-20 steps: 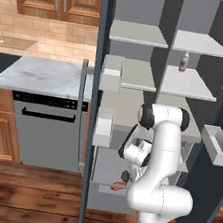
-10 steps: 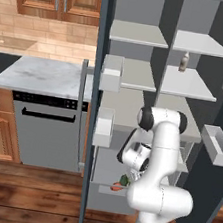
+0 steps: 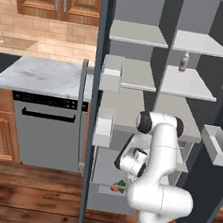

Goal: Take the sweet potato and broccoli from the fridge shelf and place them in the freezer drawer to begin freezing them.

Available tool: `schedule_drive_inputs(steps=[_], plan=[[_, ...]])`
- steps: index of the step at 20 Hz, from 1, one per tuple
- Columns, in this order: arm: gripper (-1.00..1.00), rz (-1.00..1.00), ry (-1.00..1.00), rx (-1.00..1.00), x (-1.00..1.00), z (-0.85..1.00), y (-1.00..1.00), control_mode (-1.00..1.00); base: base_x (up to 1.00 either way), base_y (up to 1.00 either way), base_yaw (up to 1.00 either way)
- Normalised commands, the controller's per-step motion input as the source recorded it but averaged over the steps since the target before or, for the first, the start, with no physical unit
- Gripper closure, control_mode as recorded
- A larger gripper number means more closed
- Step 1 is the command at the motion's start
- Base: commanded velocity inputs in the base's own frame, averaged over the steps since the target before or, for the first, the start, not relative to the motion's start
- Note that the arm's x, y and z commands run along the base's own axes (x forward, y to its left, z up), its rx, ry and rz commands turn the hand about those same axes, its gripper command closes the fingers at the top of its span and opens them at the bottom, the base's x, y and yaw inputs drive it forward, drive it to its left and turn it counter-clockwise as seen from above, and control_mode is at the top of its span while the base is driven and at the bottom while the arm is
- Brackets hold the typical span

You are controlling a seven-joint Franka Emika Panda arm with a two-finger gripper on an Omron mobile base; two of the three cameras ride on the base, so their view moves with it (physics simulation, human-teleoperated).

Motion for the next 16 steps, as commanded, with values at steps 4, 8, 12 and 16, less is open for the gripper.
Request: schedule_drive_inputs(steps=[4,8,12,16], plan=[[1.00,0.00,0.02,0.00,0.00,-0.25,0.11,-1.00,0.00,0.00,0.00],[-1.00,0.00,0.00,0.00,-0.11,-0.05,0.02,-1.00,0.00,0.00,0.00],[-1.00,0.00,0.00,0.00,-0.09,0.00,0.00,-1.00,0.00,0.00,0.00],[-1.00,0.00,0.00,0.00,-0.10,0.00,0.00,-1.00,0.00,0.00,0.00]])
